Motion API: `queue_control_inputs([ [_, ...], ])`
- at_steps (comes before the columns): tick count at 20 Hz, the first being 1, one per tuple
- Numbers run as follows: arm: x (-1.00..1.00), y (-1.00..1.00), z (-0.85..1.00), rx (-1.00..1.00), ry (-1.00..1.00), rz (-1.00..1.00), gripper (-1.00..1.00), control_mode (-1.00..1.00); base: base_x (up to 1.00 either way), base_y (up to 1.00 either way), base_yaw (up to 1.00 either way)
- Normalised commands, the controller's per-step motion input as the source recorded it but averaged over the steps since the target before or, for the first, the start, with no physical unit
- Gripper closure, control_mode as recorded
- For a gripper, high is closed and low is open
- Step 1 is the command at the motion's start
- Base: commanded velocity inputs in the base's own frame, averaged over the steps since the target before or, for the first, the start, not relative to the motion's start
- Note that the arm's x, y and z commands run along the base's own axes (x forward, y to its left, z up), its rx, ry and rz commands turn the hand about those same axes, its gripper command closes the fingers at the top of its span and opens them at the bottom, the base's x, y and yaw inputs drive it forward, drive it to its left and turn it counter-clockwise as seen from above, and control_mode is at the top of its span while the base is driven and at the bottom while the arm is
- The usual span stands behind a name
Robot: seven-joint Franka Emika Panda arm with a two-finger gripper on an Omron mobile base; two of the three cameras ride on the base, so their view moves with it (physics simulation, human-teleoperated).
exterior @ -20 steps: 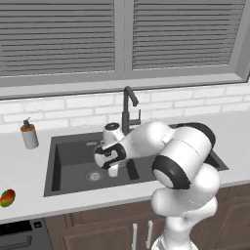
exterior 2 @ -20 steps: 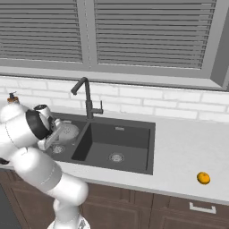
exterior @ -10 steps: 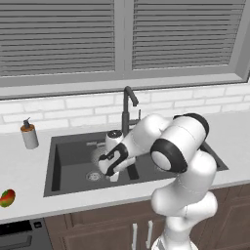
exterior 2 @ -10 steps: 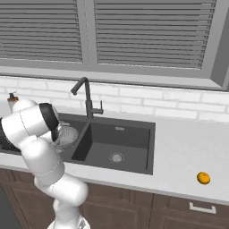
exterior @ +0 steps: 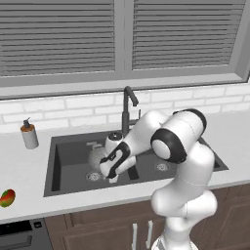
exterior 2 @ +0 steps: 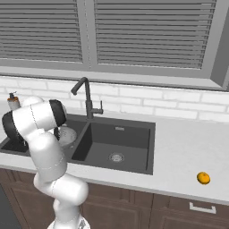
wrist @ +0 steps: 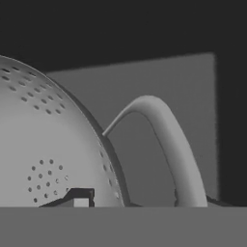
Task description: Put the colander in the sink, put the mango, tangerine in the colander, and turn on the sink faucet and pour water over the colander.
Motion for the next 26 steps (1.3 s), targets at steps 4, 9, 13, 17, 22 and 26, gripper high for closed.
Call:
queue_control_inputs([
  [4,0.31,0.73,-0.18,0.00,0.00,-0.21,1.00,-1.00,0.00,0.00,0.00],
  [9,0.27,0.64,-0.23,0.00,0.01,-0.22,1.00,-1.00,0.00,0.00,0.00],
  [13,0.00,0.61,-0.30,0.00,0.04,-0.23,1.00,-1.00,0.00,0.00,0.00],
  [17,-0.04,0.50,-0.21,0.00,0.05,-0.25,1.00,-1.00,0.00,0.00,0.00],
  [22,-0.38,0.39,-0.01,0.00,0.02,-0.26,1.00,-1.00,0.00,0.00,0.00],
  [26,-0.71,0.24,0.07,0.00,0.00,-0.28,1.00,-1.00,0.00,0.00,0.00],
])
